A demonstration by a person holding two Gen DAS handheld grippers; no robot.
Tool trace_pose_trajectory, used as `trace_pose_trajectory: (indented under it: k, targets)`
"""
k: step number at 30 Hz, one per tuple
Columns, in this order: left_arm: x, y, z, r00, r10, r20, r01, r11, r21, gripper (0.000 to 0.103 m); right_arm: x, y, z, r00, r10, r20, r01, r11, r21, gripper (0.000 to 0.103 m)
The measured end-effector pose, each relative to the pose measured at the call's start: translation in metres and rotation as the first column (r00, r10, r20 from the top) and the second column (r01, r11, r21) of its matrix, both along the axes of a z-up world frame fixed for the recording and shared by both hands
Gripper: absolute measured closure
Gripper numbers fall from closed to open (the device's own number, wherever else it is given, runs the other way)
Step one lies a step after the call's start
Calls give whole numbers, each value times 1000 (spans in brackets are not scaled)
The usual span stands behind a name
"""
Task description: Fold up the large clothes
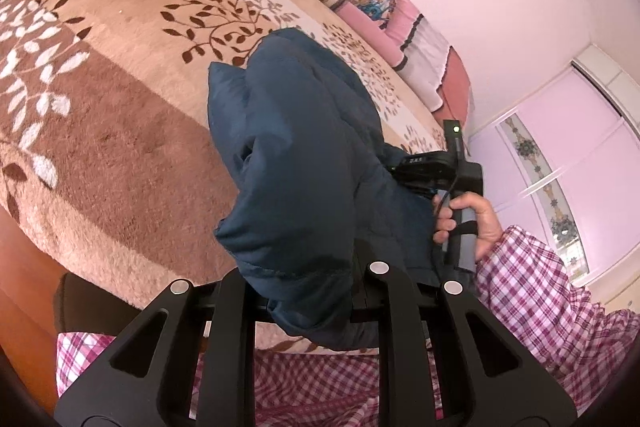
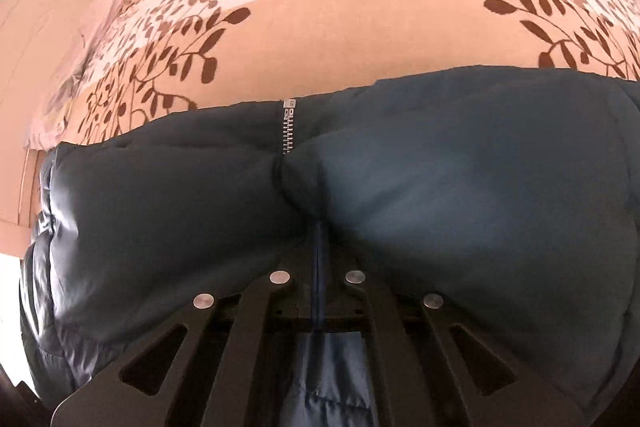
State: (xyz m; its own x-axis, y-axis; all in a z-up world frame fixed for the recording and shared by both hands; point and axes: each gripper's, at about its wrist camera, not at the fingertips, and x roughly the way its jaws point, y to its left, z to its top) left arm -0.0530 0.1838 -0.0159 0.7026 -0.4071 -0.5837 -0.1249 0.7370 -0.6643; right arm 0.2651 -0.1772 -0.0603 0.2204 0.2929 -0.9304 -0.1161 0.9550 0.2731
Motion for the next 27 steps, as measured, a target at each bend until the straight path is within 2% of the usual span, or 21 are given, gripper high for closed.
trace_pose_trajectory:
  k: [3,6,9,12,17,21,23,27]
  targets:
    - [0,0,0,1000,5,-4,-5,1000,0,85,-14,-8,21,999,-7,48,5,999,40,103]
    - [-1,-3,4,1000,6,8,-6,1000,10,85,-52,-14,43,995,45,92,-52,996,75,103]
    - [-2,-6,10,1000,2,19,-3,1000,17,85,-104,-22,53,990,112,83,-119,989,85,103]
    - [-3,-11,18,999,-6,32,5,999,38,85,-152,-28,44,986,163,32,-166,981,98,103]
    - [-4,-23,31,998,-35,49,31,997,69,85,-175,-23,12,981,189,-53,-183,978,104,103]
    - [-7,-41,42,995,-67,69,58,990,129,85,-168,-10,-8,977,208,-52,-205,977,58,103]
    - [-8,-43,50,994,-66,88,54,989,140,85,-168,-12,-2,980,196,-46,-192,978,76,103]
    - [-8,-48,59,993,-75,95,60,986,155,85,-196,-31,26,977,215,9,-213,960,181,103]
